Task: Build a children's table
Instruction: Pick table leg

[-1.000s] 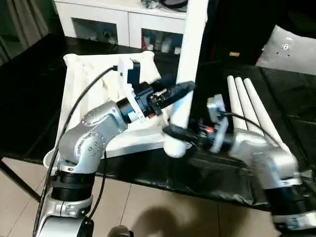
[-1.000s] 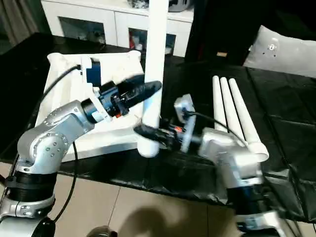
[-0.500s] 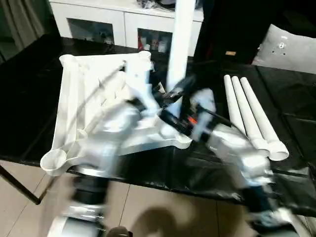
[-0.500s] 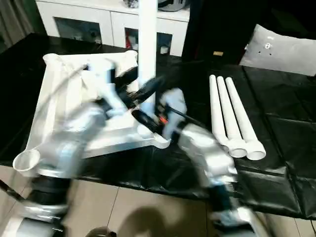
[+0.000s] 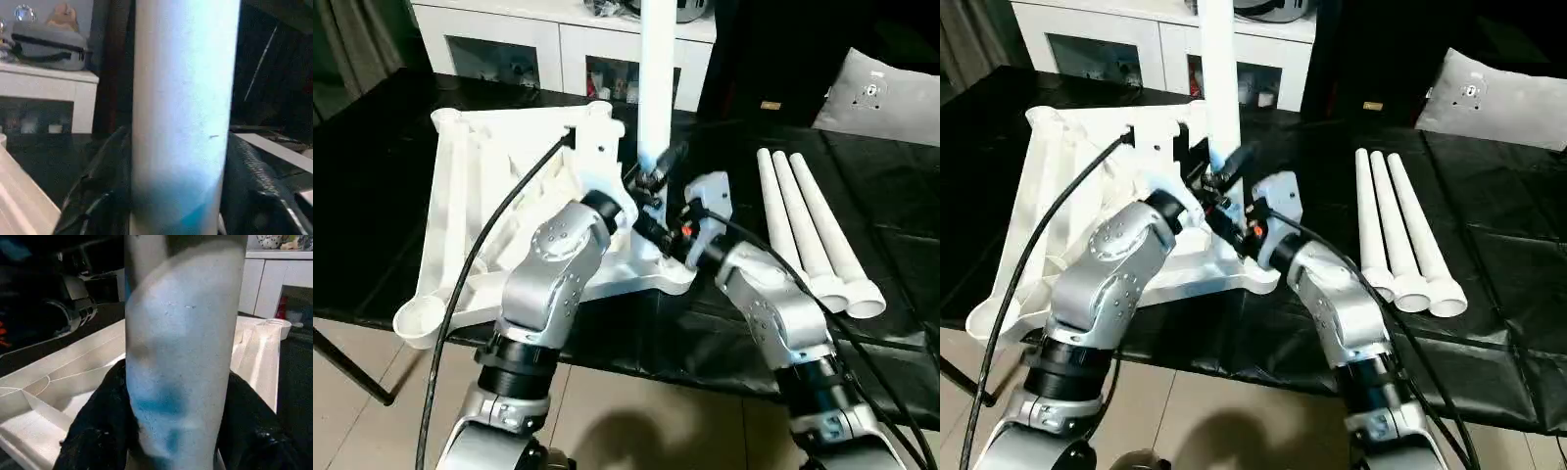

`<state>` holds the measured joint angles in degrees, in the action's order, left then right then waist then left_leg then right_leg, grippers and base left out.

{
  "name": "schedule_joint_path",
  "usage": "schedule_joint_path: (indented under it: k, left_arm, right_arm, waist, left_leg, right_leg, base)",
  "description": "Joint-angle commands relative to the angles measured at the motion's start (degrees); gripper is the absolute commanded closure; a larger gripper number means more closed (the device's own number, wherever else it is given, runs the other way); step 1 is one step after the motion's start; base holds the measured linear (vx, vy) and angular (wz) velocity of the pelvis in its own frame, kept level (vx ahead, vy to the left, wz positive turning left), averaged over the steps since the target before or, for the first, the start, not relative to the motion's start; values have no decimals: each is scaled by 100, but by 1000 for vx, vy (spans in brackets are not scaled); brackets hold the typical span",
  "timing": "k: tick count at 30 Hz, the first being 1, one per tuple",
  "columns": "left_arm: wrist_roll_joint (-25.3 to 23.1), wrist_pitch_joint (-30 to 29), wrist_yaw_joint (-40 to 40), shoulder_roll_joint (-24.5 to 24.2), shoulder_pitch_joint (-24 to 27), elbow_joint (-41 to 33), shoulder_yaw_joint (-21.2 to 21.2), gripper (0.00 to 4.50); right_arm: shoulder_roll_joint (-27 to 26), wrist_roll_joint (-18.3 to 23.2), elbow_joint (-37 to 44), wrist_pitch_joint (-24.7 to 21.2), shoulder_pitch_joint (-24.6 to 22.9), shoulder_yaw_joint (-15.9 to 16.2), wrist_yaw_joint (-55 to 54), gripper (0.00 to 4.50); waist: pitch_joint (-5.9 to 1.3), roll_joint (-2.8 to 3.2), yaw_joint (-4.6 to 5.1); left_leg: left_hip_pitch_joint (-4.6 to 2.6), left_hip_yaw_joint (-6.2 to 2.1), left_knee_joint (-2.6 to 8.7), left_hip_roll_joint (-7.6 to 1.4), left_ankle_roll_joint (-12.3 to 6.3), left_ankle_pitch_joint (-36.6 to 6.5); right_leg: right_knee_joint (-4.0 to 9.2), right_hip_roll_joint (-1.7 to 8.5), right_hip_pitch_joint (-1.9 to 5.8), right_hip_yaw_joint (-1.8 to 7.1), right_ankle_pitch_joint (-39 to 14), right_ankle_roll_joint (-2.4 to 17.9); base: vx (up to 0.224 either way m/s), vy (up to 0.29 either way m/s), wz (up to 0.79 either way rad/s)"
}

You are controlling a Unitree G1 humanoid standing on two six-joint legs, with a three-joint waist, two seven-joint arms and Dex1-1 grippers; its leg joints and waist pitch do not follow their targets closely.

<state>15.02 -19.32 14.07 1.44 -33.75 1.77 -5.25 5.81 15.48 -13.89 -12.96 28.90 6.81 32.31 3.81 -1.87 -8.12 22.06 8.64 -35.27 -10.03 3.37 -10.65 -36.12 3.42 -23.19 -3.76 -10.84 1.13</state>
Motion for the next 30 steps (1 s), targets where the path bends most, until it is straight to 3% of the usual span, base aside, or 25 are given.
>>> schedule_joint_path:
  k: [1,6,9,12,13,15,16,18,19,21,22,23,25,30]
  left_arm:
    - [-109,79,-124,-31,-81,47,54,248]
    - [-51,42,-85,-26,-77,68,88,262]
    - [32,-10,-59,6,-82,85,181,262]
    - [91,-72,-55,6,-99,130,242,262]
    - [207,-136,-36,17,-122,152,322,262]
    - [283,-176,-25,28,-133,157,371,262]
    - [458,-255,-3,63,-146,151,485,262]
    - [789,-370,146,97,-148,112,654,264]
    - [1145,-640,402,70,-118,14,740,264]
    - [1308,-778,524,49,-98,-28,772,264]
    - [1549,-991,692,1,-75,-58,840,264]
    - [1799,-1229,835,-47,-72,-61,923,264]
    - [1925,-1361,924,-81,-75,-57,955,264]
    - [2519,-1958,1411,-276,-21,-263,990,264]
  right_arm:
    - [12,-17,-4,84,34,-123,-11,259]
    - [44,-128,-53,77,37,-26,-35,259]
    - [15,-59,-76,-64,60,-88,-91,259]
    - [27,121,43,-241,30,-132,75,259]
    - [50,270,120,-306,9,-208,195,203]
    - [62,355,162,-338,-1,-250,263,189]
    - [98,487,232,-399,-19,-314,368,183]
    - [217,721,360,-521,-66,-401,626,155]
    - [471,1028,513,-861,-131,-504,991,148]
    - [598,1193,588,-1023,-167,-573,1174,145]
    - [795,1483,724,-1293,-233,-696,1479,137]
    - [993,1805,854,-1568,-293,-829,1819,123]
    - [1100,1978,911,-1660,-325,-923,2002,105]
    - [1423,2652,1086,-2058,-434,-1313,2393,61]
  waist:
    - [-432,-6,9]
    - [-434,-6,-4]
    - [-433,41,-4]
    - [-430,35,9]
    - [-432,61,2]
    - [-437,48,1]
    - [-443,85,-14]
    - [-441,52,-7]
    - [-437,99,-23]
    - [-436,85,-48]
    - [-440,84,-62]
    - [-440,123,-92]
    - [-442,87,-104]
    - [-444,99,-137]
  left_leg:
    - [-73,-61,457,-301,43,-786]
    - [-70,-58,452,-298,27,-742]
    - [-77,-65,455,-299,63,-827]
    - [-78,-69,466,-301,83,-916]
    - [-82,-74,465,-301,94,-948]
    - [-82,-72,464,-302,88,-938]
    - [-81,-85,461,-307,97,-918]
    - [-78,-69,450,-296,62,-910]
    - [-88,-69,439,-289,30,-893]
    - [-101,-63,435,-295,-13,-883]
    - [-85,-64,432,-291,-33,-860]
    - [-87,-66,420,-286,-69,-879]
    - [-72,-64,417,-290,-115,-843]
    - [-77,-66,412,-293,-99,-843]
  right_leg:
    - [413,512,325,305,-776,852]
    - [403,514,330,303,-674,896]
    - [412,517,325,306,-733,901]
    - [418,506,327,304,-746,907]
    - [416,507,327,305,-731,912]
    - [407,505,335,303,-649,949]
    - [394,517,337,299,-598,970]
    - [391,510,353,301,-494,1020]
    - [390,493,361,297,-422,1067]
    - [390,491,348,302,-377,1104]
    - [388,494,361,297,-389,1119]
    - [387,500,368,293,-481,1152]
    - [409,504,366,292,-528,1152]
    - [430,508,352,280,-866,1132]
  base:
    - [0,0,0]
    - [0,0,0]
    - [0,0,0]
    - [0,0,0]
    - [0,0,0]
    - [0,0,0]
    - [0,0,0]
    - [0,0,0]
    - [0,0,0]
    - [0,0,0]
    - [0,0,0]
    - [0,0,0]
    - [0,0,0]
    - [0,0,0]
